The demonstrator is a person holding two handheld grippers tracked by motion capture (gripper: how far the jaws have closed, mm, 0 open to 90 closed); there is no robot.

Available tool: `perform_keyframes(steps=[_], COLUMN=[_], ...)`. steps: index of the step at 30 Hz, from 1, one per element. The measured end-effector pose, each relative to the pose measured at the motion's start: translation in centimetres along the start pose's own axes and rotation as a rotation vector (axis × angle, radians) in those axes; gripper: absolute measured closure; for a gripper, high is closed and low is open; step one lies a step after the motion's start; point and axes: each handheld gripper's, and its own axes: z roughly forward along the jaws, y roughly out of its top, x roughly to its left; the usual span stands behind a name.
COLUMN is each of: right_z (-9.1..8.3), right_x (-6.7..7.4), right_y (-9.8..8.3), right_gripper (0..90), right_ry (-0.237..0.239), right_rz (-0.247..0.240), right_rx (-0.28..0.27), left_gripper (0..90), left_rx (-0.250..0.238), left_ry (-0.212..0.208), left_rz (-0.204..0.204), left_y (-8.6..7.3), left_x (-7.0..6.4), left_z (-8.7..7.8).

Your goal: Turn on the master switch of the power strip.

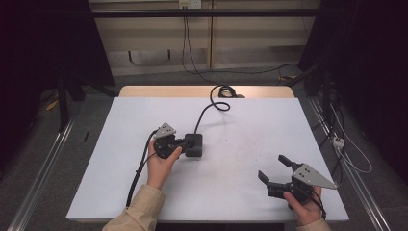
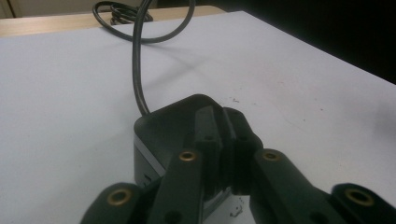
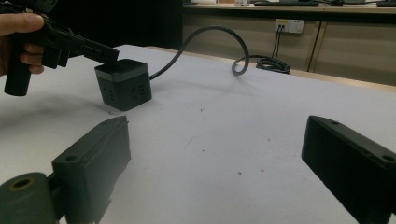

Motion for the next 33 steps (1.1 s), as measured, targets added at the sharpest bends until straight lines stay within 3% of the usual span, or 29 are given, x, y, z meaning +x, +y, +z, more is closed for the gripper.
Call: perform_keyframes(steps=[6, 11, 17, 22, 33], right_z=[0.0, 0.0, -0.1, -0.2, -0.3], right_x=[0.0, -0.1, -0.1, -0.1, -0.1], right_y=[0.0, 0.0, 0.0, 0.0, 0.0], right_gripper=[7.3, 7.3, 7.2, 7.2, 7.3], right_ry=[0.002, 0.002, 0.003, 0.003, 0.008], right_rz=[-0.002, -0.004, -0.004, -0.007, -0.009], right_rx=[0.002, -0.002, 0.000, -0.001, -0.002], left_gripper=[65.5, 54.8, 40.5, 31.3, 16.8], left_rx=[-0.011, -0.036, -0.048, -0.056, -0.024], left_ry=[0.001, -0.008, -0.040, -0.043, -0.042], left_rz=[-0.034, -0.039, -0.050, -0.042, -0.031], left_y=[0.2, 0.4, 0.8, 0.9, 0.4], left_x=[0.0, -0.1, 0.0, 0.0, 0.0], left_z=[-0.2, -0.7, -2.0, -2.5, -3.9])
